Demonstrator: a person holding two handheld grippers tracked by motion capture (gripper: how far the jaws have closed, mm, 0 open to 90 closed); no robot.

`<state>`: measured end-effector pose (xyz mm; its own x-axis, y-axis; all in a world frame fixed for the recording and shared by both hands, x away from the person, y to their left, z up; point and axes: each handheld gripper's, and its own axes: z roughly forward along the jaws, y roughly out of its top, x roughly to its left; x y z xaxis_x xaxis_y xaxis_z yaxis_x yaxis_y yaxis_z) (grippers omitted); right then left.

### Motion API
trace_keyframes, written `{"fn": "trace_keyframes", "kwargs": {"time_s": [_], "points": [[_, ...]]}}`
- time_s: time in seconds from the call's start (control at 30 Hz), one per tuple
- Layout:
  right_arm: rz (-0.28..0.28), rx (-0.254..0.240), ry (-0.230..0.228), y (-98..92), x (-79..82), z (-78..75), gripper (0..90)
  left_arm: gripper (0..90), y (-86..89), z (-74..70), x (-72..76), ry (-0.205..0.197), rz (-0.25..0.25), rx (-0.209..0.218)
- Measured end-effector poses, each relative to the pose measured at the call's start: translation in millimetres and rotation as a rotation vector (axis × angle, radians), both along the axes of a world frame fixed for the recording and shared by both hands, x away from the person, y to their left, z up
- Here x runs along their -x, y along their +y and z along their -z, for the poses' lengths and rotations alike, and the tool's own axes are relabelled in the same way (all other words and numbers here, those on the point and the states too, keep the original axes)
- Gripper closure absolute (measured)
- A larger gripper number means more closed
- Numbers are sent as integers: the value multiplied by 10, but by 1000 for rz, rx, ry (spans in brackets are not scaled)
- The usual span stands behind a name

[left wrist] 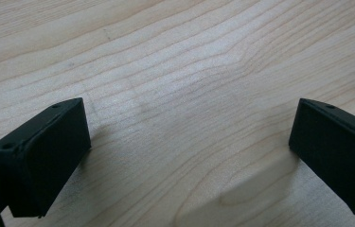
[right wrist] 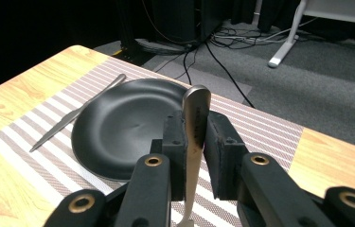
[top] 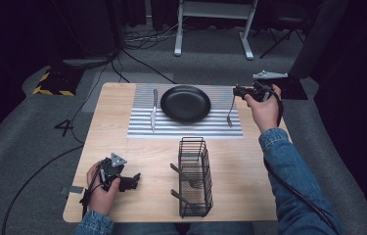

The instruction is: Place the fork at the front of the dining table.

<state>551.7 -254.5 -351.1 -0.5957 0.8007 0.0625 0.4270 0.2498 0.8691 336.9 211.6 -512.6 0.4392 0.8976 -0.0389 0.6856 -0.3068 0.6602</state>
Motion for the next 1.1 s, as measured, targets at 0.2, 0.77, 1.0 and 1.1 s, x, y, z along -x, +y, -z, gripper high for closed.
{"fn": "trace_keyframes", "kwargs": {"time_s": [0.2,0.77,1.0,1.1], "points": [[30,-6,13,-36,-25,102,795,0,0,0,0,0,0,0],[69,-2,18,-31,-93,250,794,0,0,0,1,0,-1,0],[71,8,22,18,-171,264,791,0,1,0,1,0,0,-1],[76,12,25,37,-222,274,791,0,0,0,1,0,0,-1]]}}
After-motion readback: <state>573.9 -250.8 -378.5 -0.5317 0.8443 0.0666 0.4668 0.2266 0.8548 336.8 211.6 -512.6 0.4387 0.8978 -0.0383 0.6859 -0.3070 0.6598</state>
